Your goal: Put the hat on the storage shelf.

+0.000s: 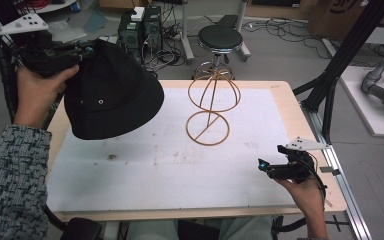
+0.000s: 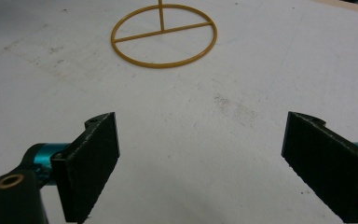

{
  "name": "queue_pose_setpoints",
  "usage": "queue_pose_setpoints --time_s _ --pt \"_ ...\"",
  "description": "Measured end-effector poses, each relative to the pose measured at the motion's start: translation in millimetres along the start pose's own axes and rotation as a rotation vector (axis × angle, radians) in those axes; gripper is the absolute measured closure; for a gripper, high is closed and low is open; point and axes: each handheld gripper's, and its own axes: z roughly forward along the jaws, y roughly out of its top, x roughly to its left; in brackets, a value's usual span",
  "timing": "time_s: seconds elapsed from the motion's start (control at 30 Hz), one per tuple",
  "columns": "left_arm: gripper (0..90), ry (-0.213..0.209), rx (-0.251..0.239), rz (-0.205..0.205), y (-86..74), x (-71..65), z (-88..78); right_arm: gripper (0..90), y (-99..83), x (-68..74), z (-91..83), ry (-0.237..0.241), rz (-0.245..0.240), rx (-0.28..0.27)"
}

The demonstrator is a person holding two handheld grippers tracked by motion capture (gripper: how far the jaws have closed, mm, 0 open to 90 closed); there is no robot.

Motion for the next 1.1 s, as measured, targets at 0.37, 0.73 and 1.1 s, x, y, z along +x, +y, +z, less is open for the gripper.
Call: queue_pose_setpoints --time_s 0.37,0.73,1.1 --pt "83.8 -0.070 -0.086 -0.033 26.0 -6.9 18.3 10.9 0.6 -0.7 -1.9 -0.001 -0.003 -0.006" --pt "84.1 -0.132 -0.133 -0.037 36.2 -15.2 42.5 10.8 0.5 -1.7 -3.6 0.001 -0.001 -0.006" --pt "84.2 -0.168 -0.152 -0.057 36.4 -24.2 66.5 10.9 1.9 0.1 -4.5 0.005 -0.003 -0.011"
